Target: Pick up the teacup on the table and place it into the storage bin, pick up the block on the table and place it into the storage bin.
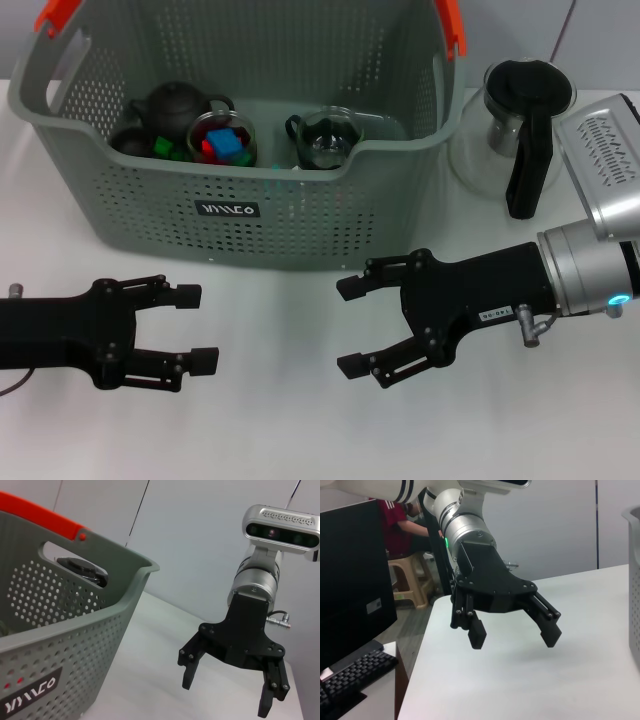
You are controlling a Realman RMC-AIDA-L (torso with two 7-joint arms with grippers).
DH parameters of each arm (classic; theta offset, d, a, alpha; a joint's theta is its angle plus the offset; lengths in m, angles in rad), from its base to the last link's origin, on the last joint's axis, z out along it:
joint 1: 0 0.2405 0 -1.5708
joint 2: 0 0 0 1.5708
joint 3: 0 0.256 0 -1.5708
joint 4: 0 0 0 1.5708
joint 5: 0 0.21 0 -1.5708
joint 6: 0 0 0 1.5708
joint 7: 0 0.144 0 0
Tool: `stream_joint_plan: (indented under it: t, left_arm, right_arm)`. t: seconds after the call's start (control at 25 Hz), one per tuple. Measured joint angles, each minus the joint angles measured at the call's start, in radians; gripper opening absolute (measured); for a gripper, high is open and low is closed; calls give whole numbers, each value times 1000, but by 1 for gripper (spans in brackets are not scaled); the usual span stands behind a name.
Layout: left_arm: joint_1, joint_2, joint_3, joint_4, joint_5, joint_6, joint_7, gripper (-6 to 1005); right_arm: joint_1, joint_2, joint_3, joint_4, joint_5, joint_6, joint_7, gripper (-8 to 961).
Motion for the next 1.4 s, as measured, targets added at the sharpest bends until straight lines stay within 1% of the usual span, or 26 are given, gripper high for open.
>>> stream_joint_plan:
  t: [0.28,0.72,1.4]
  left_arm:
    - [-6,-1,11,1,6,3,-4,948]
    - [-25,-2,11,13,55,-3,0,947]
    - [-29,-4,35,13,56,-4,-5,948]
  right_arm:
    - [-6,-2,-4,-1,0,0,1,944]
    - [-7,-3,-4,-4,0,3,-3,945]
    - [-8,-1,-3,-11,0,4,-7,944]
